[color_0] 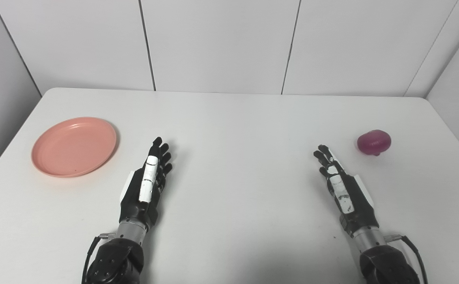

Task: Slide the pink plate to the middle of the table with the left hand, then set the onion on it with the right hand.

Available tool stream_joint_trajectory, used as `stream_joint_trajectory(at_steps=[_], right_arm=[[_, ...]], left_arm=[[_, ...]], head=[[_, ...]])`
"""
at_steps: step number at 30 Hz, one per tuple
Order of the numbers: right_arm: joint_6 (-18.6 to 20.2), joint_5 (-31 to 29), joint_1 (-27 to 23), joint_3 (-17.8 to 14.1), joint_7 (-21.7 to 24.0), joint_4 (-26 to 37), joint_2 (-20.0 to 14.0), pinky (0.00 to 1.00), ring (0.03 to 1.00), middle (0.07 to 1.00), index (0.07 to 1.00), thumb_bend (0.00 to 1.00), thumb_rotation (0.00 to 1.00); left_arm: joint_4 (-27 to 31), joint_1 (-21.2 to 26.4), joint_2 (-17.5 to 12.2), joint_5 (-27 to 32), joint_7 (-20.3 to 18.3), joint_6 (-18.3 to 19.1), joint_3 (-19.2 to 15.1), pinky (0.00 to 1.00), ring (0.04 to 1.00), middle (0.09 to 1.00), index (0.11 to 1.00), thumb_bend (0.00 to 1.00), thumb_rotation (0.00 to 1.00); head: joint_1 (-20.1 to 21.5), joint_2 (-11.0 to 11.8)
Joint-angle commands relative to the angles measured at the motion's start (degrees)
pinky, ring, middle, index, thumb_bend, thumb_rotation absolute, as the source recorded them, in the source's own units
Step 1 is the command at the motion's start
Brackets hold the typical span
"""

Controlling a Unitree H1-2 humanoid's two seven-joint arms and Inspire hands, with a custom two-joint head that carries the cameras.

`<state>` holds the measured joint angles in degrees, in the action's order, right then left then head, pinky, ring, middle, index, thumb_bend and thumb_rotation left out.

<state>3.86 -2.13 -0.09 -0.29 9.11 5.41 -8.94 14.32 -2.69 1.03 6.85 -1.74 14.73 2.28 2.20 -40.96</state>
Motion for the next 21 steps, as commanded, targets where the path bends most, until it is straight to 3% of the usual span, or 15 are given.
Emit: stream_joint_trajectory(at_steps=[1,8,16,21], right_arm=[[0.7,-0.4,-1.3,0.0,0.0,1.5,-0.2,1.0,1.0,0.942,0.958,0.96,1.0],[0.7,-0.4,-1.3,0.0,0.0,1.7,-0.2,1.0,1.0,0.945,0.961,0.95,1.0],[0.6,-0.6,-1.3,0.0,0.0,1.9,-0.2,1.0,1.0,0.945,0.962,0.95,1.0],[0.9,-0.7,-1.3,-0.1,-0.1,1.9,-0.1,1.0,1.0,0.943,0.959,0.96,1.0]], left_arm=[[0.4,-1.7,-1.8,-2.3,-0.7,-4.3,0.5,1.0,1.0,1.0,1.0,0.63,0.92],[-1.4,-1.8,-2.5,-10.2,-0.2,-10.1,1.8,1.0,1.0,1.0,1.0,0.69,0.94],[-0.2,-1.7,-1.2,-12.8,0.7,-3.9,0.8,1.0,1.0,1.0,1.0,0.63,0.98],[0.2,-1.3,-0.5,-11.0,0.3,-0.3,-0.2,1.0,1.0,1.0,1.0,0.61,1.0]], head=[[-0.1,-0.1],[-0.1,-0.1],[0.0,-0.2],[-0.1,-0.2]])
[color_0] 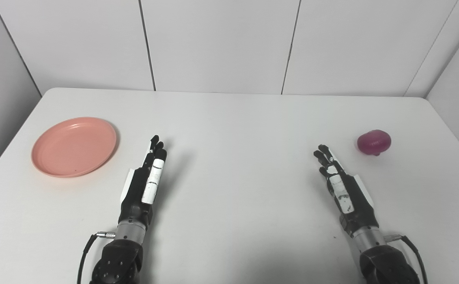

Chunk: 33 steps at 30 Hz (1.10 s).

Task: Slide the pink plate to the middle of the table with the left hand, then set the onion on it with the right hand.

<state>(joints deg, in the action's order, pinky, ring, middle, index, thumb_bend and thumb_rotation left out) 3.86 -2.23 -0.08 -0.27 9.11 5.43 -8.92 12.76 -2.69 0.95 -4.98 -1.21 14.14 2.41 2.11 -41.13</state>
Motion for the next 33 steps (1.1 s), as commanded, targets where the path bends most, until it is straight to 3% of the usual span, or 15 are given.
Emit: stream_joint_trajectory(at_steps=[1,5,13,28,33], right_arm=[[0.9,-0.6,-1.3,-0.2,-0.1,1.9,-0.1,1.0,1.0,0.942,0.957,0.96,1.0],[0.7,-0.7,-1.3,-0.2,0.0,1.9,-0.2,1.0,1.0,0.939,0.955,0.95,1.0],[1.2,-1.2,-1.3,-0.3,0.0,1.9,0.1,1.0,1.0,0.938,0.954,0.95,1.0],[2.3,-1.3,-1.2,-0.1,-0.3,2.4,-0.1,1.0,1.0,0.945,0.966,0.94,1.0],[1.7,-1.5,-1.0,-0.4,-0.1,1.8,-0.5,1.0,1.0,0.944,0.962,0.95,1.0]], left_arm=[[1.9,-1.2,-0.2,1.6,-0.4,0.9,-0.7,1.0,1.0,1.0,1.0,0.6,1.0],[2.4,-1.1,0.4,4.0,-0.3,2.5,-1.5,1.0,1.0,1.0,1.0,0.61,1.0],[2.0,-1.4,0.3,6.0,-0.4,0.9,-1.4,1.0,1.0,1.0,1.0,0.7,1.0],[2.2,-1.7,0.1,6.8,-0.5,0.6,-0.9,1.0,1.0,1.0,1.0,0.7,1.0],[1.8,-1.9,0.7,6.3,-0.1,0.4,-0.5,1.0,1.0,1.0,1.0,0.71,1.0]], head=[[0.0,0.0],[-0.1,-0.1],[0.0,-0.1],[-0.2,0.0],[-2.9,1.1]])
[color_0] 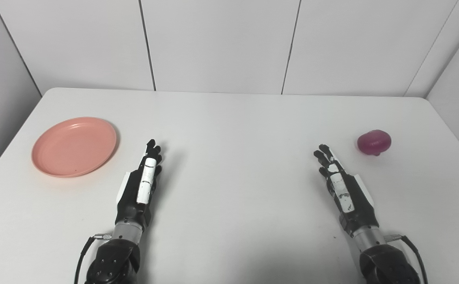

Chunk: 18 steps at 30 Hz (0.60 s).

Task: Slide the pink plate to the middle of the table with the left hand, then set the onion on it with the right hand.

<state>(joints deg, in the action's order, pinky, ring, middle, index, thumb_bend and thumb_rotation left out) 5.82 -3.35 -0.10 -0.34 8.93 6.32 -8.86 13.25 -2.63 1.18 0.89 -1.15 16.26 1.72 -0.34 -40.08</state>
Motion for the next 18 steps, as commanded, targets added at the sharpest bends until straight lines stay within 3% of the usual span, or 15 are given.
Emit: stream_joint_trajectory(at_steps=[1,5,18], right_arm=[[-0.6,-0.7,-0.9,-0.6,0.3,0.7,-0.8,1.0,1.0,0.945,0.963,0.95,1.0],[-2.6,-2.4,-0.5,-1.6,1.5,-0.9,-2.2,1.0,1.0,0.95,0.97,0.94,1.0],[-9.9,-7.9,-1.0,-4.4,6.8,-9.9,-6.4,1.0,1.0,0.982,0.996,0.91,1.0]], left_arm=[[1.3,-2.0,0.8,0.1,0.2,-1.8,0.4,1.0,1.0,1.0,1.0,0.71,1.0],[0.3,-2.2,2.4,-1.3,1.6,-3.0,1.9,1.0,1.0,1.0,1.0,0.69,1.0],[-4.8,-0.6,6.4,-3.5,7.6,-7.9,4.1,1.0,1.0,1.0,1.0,0.66,1.0]], head=[[-2.2,0.8],[-7.7,2.9],[-18.0,8.4]])
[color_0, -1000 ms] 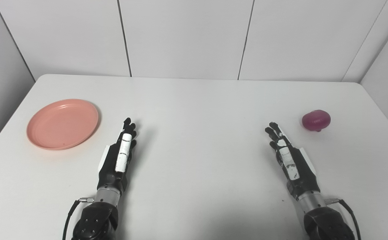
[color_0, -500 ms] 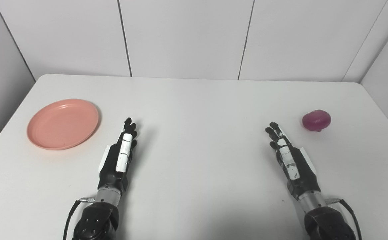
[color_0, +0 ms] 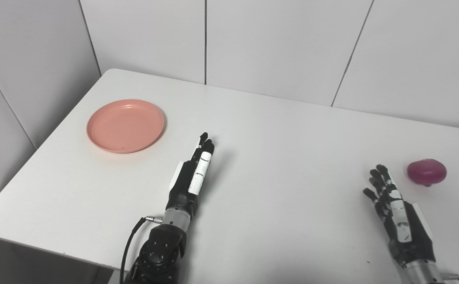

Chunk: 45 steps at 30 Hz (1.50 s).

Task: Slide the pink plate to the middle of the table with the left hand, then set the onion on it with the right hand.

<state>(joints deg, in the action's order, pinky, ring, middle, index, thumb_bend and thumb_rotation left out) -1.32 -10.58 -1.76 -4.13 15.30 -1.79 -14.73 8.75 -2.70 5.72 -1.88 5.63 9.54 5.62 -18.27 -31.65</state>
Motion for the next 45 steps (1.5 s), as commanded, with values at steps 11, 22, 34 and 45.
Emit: stream_joint_trajectory(at_steps=[11,22,34,45], right_arm=[[-3.4,-1.5,0.6,-1.2,1.6,-3.4,-1.3,1.0,1.0,0.992,1.0,0.84,1.0],[-2.3,-0.7,1.0,-0.8,0.9,-2.2,-0.6,1.0,1.0,0.986,1.0,0.86,1.0],[-1.8,0.0,1.2,-0.5,0.7,-0.1,-0.1,1.0,1.0,0.979,1.0,0.83,1.0],[-1.1,1.0,1.1,0.0,0.2,0.9,0.5,1.0,1.0,0.986,0.999,0.83,1.0]], left_arm=[[-3.2,0.0,3.9,-2.6,1.5,-4.2,0.3,1.0,1.0,1.0,1.0,0.63,1.0],[-3.5,-0.2,3.5,-2.0,1.0,-4.4,-0.3,1.0,1.0,1.0,1.0,0.64,1.0],[6.2,6.2,-3.9,8.2,-8.8,7.8,-2.8,1.0,0.943,0.95,1.0,0.83,1.0],[6.3,16.5,-14.2,12.7,-13.4,8.5,-8.4,0.89,0.882,0.871,0.898,0.91,1.0]], head=[[-2.3,2.5],[-0.8,2.8],[0.3,1.1],[1.4,0.6]])
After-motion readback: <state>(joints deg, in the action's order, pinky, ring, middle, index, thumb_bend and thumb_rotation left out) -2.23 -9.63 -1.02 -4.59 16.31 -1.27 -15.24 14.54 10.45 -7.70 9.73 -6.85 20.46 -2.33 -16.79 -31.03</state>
